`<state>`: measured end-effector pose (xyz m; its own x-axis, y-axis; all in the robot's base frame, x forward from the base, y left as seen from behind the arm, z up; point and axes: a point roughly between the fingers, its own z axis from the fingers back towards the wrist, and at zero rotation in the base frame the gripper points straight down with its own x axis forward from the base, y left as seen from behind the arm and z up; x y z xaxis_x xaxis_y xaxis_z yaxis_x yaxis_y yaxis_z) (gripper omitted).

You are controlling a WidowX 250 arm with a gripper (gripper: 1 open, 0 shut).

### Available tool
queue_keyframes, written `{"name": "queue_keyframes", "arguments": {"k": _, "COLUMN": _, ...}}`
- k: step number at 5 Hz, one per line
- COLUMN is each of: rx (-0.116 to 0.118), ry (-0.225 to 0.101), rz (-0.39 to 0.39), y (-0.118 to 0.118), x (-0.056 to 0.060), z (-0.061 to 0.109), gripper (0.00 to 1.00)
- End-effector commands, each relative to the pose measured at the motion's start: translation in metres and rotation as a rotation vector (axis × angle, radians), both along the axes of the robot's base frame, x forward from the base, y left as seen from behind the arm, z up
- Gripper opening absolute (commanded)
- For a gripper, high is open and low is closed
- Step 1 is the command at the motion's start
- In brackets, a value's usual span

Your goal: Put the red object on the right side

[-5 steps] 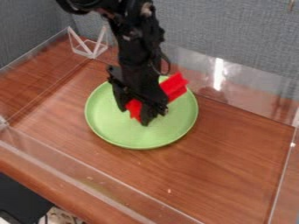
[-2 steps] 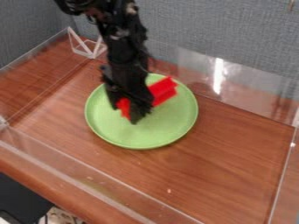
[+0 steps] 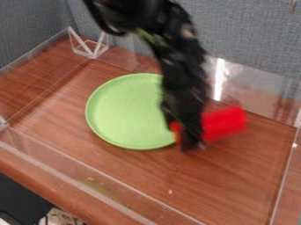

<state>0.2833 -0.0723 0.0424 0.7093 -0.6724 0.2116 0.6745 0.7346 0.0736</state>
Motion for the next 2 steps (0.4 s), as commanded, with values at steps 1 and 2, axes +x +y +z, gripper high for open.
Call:
{"name": "queue_keyframes", "arguments": {"k": 1, "rx": -0.006, "ry": 0.006, "rz": 0.013, "y": -0.0204, "x": -0.0045, "z": -0.0112, "gripper": 0.0}}
{"name": "queue_keyframes", "arguments": {"k": 2, "rx": -0.015, "ry": 0.02, "rz": 0.047, "y": -0.0247, "x": -0.0095, "z": -0.0155, "gripper": 0.0}}
